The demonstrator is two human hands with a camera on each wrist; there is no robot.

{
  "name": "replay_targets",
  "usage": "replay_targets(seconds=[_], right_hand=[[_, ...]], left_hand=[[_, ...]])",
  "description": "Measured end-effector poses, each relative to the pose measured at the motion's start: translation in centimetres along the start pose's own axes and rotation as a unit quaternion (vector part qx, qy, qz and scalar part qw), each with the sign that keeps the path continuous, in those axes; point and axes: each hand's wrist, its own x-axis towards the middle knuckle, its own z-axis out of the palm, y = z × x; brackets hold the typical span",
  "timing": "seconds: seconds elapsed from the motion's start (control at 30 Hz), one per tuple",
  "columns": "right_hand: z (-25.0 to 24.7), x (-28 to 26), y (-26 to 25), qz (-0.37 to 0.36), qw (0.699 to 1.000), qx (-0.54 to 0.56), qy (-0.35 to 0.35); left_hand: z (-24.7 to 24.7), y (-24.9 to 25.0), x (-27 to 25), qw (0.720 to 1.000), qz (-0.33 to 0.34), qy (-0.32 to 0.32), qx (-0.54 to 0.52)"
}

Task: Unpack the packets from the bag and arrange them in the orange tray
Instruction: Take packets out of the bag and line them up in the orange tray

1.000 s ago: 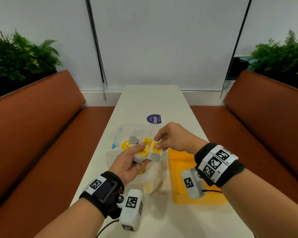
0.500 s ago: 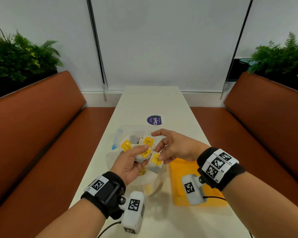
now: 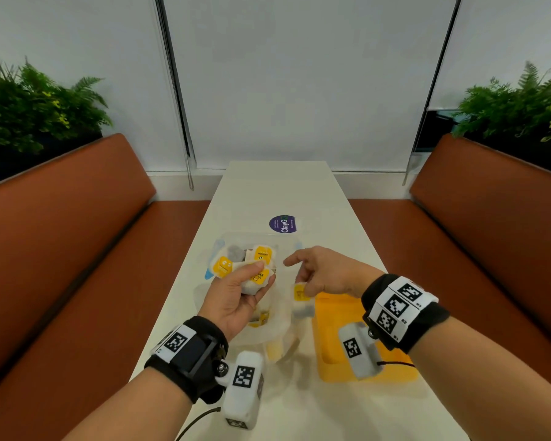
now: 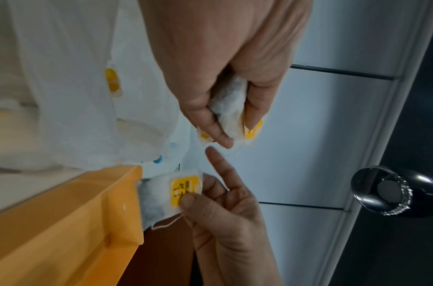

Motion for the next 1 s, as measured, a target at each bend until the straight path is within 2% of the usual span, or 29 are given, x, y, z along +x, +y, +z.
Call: replay_targets(seconds=[0.13,0.3,0.6,1.0], right_hand=[[-2.2,1.2,1.5,0.022,0.980,-0.164,0.109],[-2.2,3.6,4.4,0.089,0.933,-0.316,0.146],[0.6,7.3,7.4,0.122,0.918,-0.363,0.107],[1.7,8.1,7.9,0.133,0.911,-0.371,0.123]], left_hand=[[-0.8,0.3,0.1,1.000,-0.004,0.014,-0.006],[-1.7,0.7,0.2,1.000,-0.012,0.016,-0.007],[-2.6,0.6,0.1,1.000,-0.013,0.007,0.008],[-2.8,0.5,0.1,1.000,-0.013,-0.010,0.016]])
